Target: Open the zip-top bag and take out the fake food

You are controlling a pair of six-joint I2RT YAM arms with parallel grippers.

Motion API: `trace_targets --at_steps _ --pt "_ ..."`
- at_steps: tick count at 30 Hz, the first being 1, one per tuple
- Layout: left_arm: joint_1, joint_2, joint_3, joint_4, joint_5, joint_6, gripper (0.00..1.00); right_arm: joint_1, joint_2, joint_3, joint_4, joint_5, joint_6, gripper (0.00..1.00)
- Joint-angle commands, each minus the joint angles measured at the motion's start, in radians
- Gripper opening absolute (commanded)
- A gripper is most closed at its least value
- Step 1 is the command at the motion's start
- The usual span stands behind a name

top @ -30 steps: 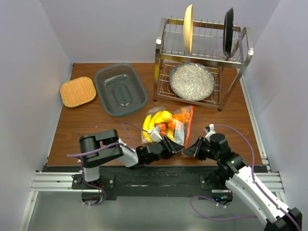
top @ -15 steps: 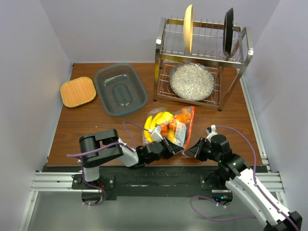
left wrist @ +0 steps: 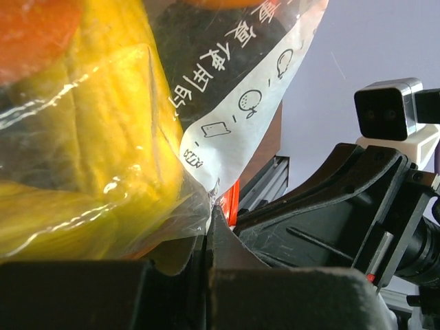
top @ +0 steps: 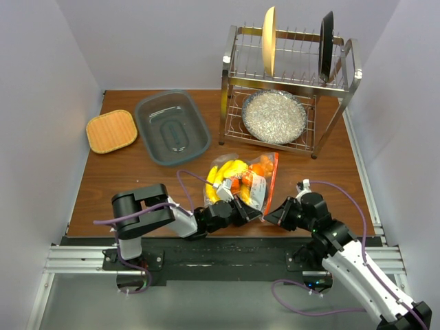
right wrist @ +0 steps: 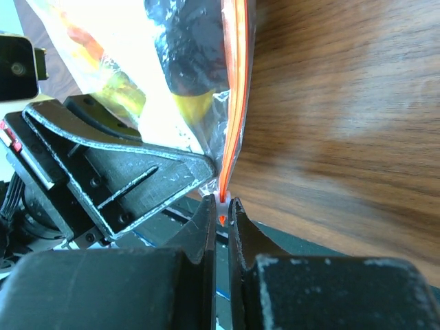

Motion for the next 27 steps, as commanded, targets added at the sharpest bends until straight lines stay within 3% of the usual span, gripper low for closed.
trace_targets --at_steps 1,10,15,27 --pt "-0.006 -0.054 -0.019 -0.043 0.035 0.05 0.0 -0.004 0.006 0.047 0.032 0.1 0.007 0.0" --pt "-0.015 -0.118 -0.033 -0.142 0.078 0.079 0.0 -0.004 0.053 0.12 0.023 0.217 -0.022 0.0" --pt "-0.029 -0.184 -0.059 -0.217 0.104 0.093 0.0 -0.004 0.122 0.211 0.014 0.367 -0.076 0.0" --pt "-0.05 -0.391 -0.043 -0.42 0.131 0.174 0.0 -0.006 0.431 0.584 0.028 0.564 -0.257 0.0"
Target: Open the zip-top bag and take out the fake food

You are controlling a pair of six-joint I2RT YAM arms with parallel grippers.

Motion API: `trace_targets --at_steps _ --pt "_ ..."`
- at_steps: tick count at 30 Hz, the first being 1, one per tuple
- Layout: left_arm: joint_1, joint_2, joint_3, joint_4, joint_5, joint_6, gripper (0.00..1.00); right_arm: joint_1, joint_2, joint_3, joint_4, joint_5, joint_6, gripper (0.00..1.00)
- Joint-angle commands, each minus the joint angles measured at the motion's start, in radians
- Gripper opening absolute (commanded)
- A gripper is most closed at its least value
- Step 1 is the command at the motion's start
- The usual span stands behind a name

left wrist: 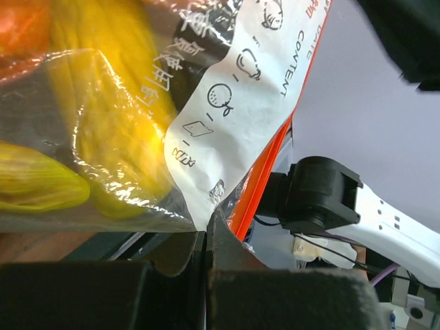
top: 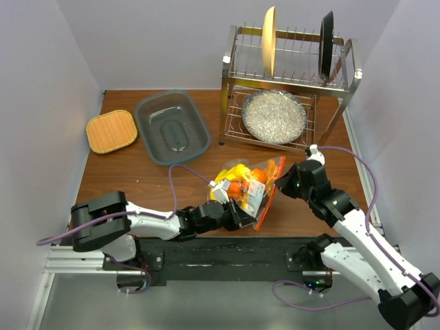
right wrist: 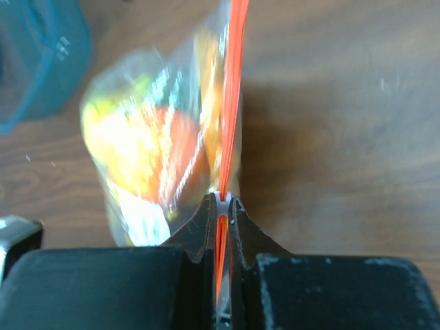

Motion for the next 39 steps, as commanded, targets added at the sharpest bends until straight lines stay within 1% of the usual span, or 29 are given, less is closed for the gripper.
trace_targets --at_steps 1,10,13,18,21,27,28,31,35,37,38,39 --pt "-0.018 -0.084 0.021 -0.127 0.058 0.083 0.0 -0.007 0.065 0.202 0.059 0.189 -0.109 0.0" --pt "-0.021 -0.176 0.096 -0.217 0.086 0.133 0.0 -0.007 0.201 0.423 0.048 0.194 -0.175 0.0" --pt "-0.021 -0.203 0.121 -0.246 0.096 0.143 0.0 -0.008 0.244 0.478 0.033 0.217 -0.199 0.0" --pt "-0.021 -0.259 0.151 -0.289 0.104 0.146 0.0 -0.008 0.325 0.547 0.038 0.186 -0.212 0.0" --pt "-0.019 -0.274 0.183 -0.328 0.104 0.153 0.0 -0.008 0.367 0.6 0.039 0.177 -0.219 0.0" --pt "0.002 -0.279 0.22 -0.293 0.132 0.174 0.0 -0.007 0.445 0.708 0.041 0.146 -0.238 0.0" --pt "0.005 -0.277 0.231 -0.317 0.132 0.18 0.0 -0.008 0.459 0.733 0.038 0.145 -0.242 0.0" --pt "0.025 -0.271 0.248 -0.346 0.132 0.192 0.0 -0.007 0.473 0.738 0.047 0.134 -0.244 0.0" --pt "0.057 -0.259 0.181 -0.296 0.132 0.182 0.09 -0.005 0.474 0.672 0.08 0.1 -0.232 0.0" --pt "0.065 -0.248 0.165 -0.279 0.159 0.185 0.14 -0.005 0.47 0.64 0.094 0.093 -0.227 0.0" --pt "0.068 -0.248 0.158 -0.279 0.156 0.188 0.23 -0.005 0.468 0.633 0.096 0.088 -0.226 0.0" --pt "0.07 -0.245 0.154 -0.28 0.153 0.197 0.25 -0.007 0.468 0.627 0.102 0.084 -0.224 0.0"
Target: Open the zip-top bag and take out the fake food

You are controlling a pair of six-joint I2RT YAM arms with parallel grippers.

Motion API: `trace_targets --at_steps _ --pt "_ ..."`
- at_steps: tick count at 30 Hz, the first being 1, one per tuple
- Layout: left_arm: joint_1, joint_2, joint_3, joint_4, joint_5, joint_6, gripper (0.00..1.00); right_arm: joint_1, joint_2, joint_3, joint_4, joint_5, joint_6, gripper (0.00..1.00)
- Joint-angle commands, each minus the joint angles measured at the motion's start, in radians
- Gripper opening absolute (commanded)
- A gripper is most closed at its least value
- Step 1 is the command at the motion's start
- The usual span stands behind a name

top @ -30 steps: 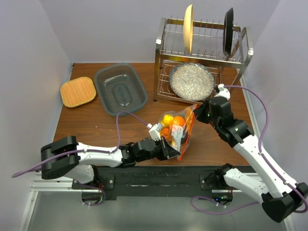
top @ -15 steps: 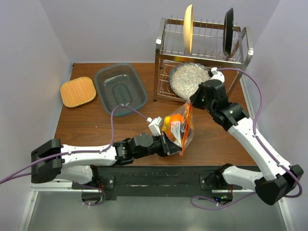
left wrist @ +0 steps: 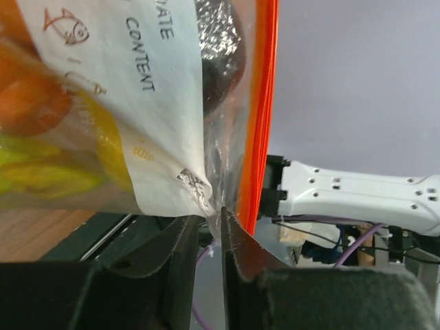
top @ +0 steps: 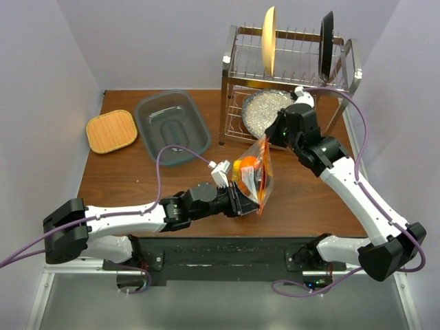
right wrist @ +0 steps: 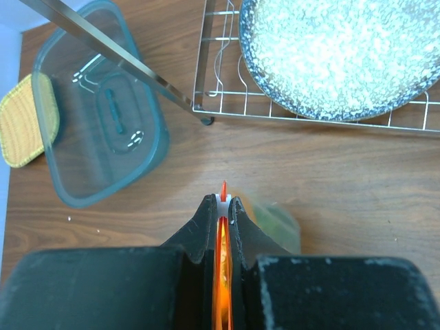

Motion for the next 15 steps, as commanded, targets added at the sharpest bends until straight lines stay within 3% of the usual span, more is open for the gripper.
trace_targets --at_steps 1,5,11,15 --pt "0.011 0.006 -0.03 0.032 0.061 0.042 0.28 -0.004 -0.013 -0.028 0.112 -0.015 0.004 0.0" --pt "0.029 -0.005 -0.021 0.008 0.064 0.076 0.42 0.002 -0.013 -0.026 0.11 -0.026 0.005 0.0" --pt "0.055 -0.052 0.067 -0.123 0.045 0.189 0.43 0.033 -0.003 -0.026 0.118 -0.018 0.018 0.0" --pt "0.078 -0.052 0.183 -0.251 -0.054 0.279 0.45 0.047 -0.002 -0.017 0.123 -0.015 0.031 0.0"
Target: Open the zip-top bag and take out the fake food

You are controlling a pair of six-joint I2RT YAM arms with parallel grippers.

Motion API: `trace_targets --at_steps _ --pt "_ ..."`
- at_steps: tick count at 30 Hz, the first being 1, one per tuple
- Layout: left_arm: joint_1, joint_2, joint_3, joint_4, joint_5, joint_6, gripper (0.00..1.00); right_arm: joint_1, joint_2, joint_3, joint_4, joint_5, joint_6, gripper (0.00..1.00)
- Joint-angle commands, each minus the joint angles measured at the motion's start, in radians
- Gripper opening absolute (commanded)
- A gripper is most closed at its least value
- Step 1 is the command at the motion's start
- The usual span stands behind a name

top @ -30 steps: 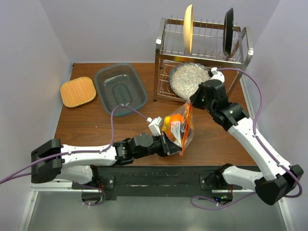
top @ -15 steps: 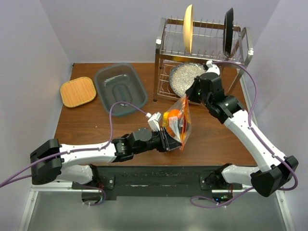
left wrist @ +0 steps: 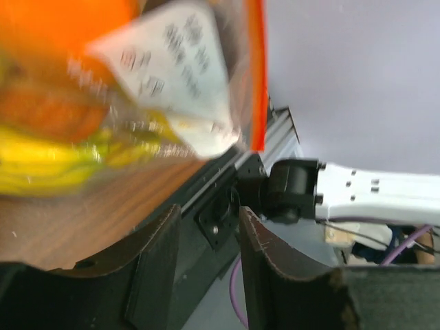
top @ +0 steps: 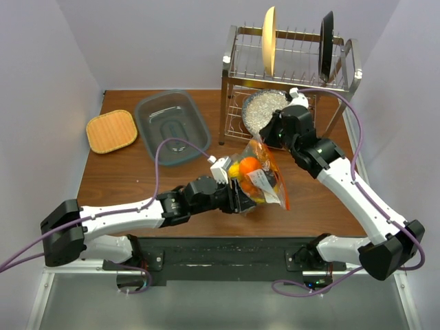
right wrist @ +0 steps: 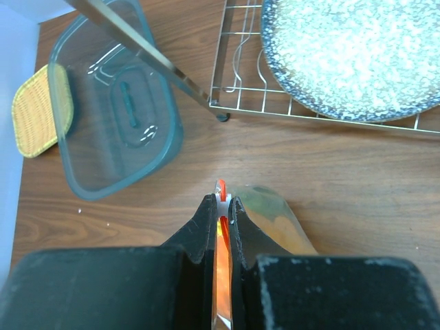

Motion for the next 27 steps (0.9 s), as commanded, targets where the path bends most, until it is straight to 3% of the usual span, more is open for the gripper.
trace_targets --at_steps 1,7,16,22,27 --pt "0.037 -0.03 0.196 -0.153 -0.099 0.145 0.46 0.018 -0.007 0.015 0.071 0.005 0.022 0.0" --pt "0.056 0.06 0.386 -0.256 -0.232 0.237 0.54 0.03 0.002 0.047 0.055 0.011 0.027 0.0" --pt "0.001 0.225 0.62 -0.437 -0.494 0.339 0.53 0.048 0.028 0.13 0.008 0.028 0.068 0.0" --pt "-0.061 0.281 0.684 -0.501 -0.678 0.351 0.53 0.064 0.047 0.196 -0.034 0.045 0.087 0.0" --pt "-0.09 0.306 0.715 -0.527 -0.738 0.345 0.53 0.084 0.051 0.213 -0.046 0.062 0.091 0.0"
